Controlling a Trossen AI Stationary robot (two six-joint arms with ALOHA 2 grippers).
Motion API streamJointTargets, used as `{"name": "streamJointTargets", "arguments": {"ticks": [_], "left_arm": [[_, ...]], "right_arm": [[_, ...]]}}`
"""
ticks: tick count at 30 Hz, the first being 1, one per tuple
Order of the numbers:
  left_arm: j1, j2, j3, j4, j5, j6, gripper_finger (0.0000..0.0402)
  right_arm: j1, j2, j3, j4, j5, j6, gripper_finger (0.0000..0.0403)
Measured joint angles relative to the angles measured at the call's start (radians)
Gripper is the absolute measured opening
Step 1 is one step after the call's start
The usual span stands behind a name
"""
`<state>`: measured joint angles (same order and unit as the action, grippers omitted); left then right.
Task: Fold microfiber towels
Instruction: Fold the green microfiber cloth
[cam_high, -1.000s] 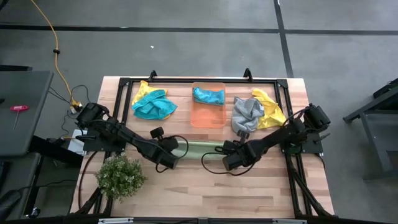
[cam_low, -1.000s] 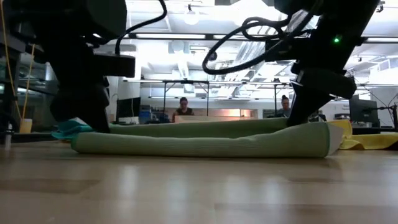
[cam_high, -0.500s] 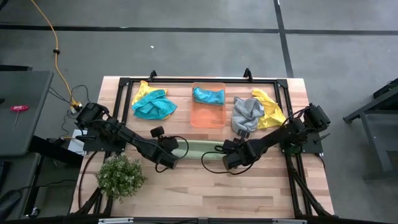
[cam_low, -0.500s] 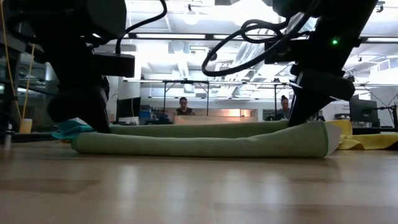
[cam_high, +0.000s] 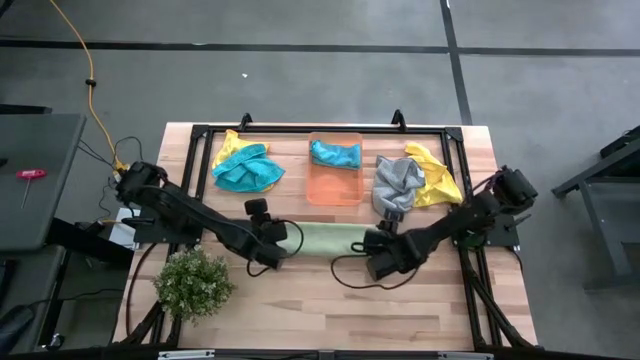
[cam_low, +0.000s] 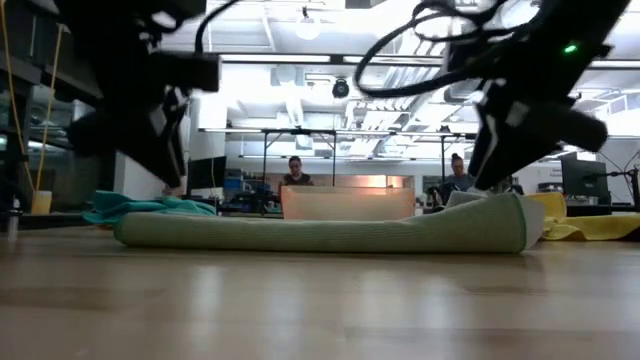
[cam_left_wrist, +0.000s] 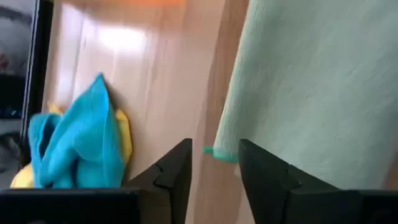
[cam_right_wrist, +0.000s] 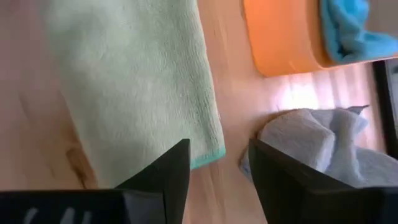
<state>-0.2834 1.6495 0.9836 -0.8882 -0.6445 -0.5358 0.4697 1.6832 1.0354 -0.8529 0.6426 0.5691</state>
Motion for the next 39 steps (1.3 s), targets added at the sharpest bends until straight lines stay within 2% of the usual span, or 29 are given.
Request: {"name": "streamJointTargets", "arguments": {"ticks": [5, 8, 13, 16, 22, 31, 33, 39], "left_arm": [[-0.033, -0.049, -0.040, 0.139, -0.003, 0.074, 0.0130], [-0.061, -0.054, -0.099, 0.311, 0.006, 0.146, 0.0128], [-0.093, -0.044, -0.189, 0.552, 0.006, 0.224, 0.0125], [-0.088, -0.044, -0.225, 0.629, 0.005, 0.235, 0.0125], [-0.060, -0.044, -0.255, 0.665, 0.003, 0.199, 0.0125], [-0.048, -0.044, -0.344, 0.721, 0.004, 0.119, 0.0124], [-0.048, -0.044, -0.362, 0.721, 0.003, 0.103, 0.0124], [-0.048, -0.044, -0.389, 0.726, 0.002, 0.075, 0.0124]], "right_arm": [[0.087, -0.074, -0.103, 0.122, 0.071, 0.058, 0.0156], [0.136, -0.123, -0.202, 0.312, 0.073, 0.051, 0.0156], [0.171, -0.156, -0.357, 0.697, 0.057, -0.051, 0.0156], [0.162, -0.154, -0.415, 0.804, 0.063, -0.079, 0.0153], [0.127, -0.151, -0.465, 0.836, 0.057, -0.068, 0.0115], [0.076, -0.151, -0.507, 0.837, -0.041, 0.033, 0.0012], [0.066, -0.151, -0.508, 0.836, -0.053, 0.037, 0.0005], [0.046, -0.151, -0.508, 0.837, -0.080, 0.036, 0.0034]]}}
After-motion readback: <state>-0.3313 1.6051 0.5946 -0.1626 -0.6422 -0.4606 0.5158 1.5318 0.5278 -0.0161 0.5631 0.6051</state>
